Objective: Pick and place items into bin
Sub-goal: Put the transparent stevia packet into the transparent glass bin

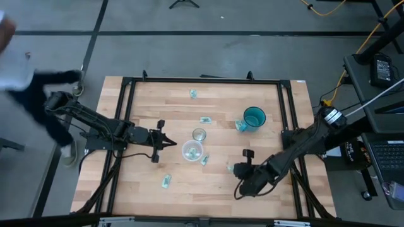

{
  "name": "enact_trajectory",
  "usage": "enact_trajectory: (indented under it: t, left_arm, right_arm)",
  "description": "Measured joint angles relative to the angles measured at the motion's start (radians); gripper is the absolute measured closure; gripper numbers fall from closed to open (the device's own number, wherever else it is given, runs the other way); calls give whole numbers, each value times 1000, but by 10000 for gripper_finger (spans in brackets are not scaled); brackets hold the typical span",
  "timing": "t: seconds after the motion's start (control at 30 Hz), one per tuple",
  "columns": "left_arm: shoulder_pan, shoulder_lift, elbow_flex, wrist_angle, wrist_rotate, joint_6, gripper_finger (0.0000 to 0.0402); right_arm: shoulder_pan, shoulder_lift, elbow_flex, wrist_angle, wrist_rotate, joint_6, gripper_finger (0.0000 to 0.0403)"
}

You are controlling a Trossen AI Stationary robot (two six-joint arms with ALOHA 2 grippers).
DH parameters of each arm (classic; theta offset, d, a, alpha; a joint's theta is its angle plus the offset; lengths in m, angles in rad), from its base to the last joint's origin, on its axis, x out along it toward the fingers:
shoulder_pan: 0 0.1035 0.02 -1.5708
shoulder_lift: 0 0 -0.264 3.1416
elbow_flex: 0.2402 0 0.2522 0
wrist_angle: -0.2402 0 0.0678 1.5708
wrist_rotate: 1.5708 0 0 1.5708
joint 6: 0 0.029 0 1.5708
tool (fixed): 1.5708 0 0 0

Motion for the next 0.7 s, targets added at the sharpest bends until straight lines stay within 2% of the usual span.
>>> enact_trajectory:
  t: [0.37, 0.53, 0.7]
  left_arm:
    - [0, 0, 0, -3, 1, 0, 399]
    - [0, 0, 0, -25, 1, 1, 396]
    - [0, 0, 0, -45, 0, 0, 399]
  right_arm:
    - [-76, -54, -23, 98, 0, -211, 403]
    - [-146, -145, -214, 389, -53, -331, 403]
    - [-222, -289, -366, 565, -80, -447, 403]
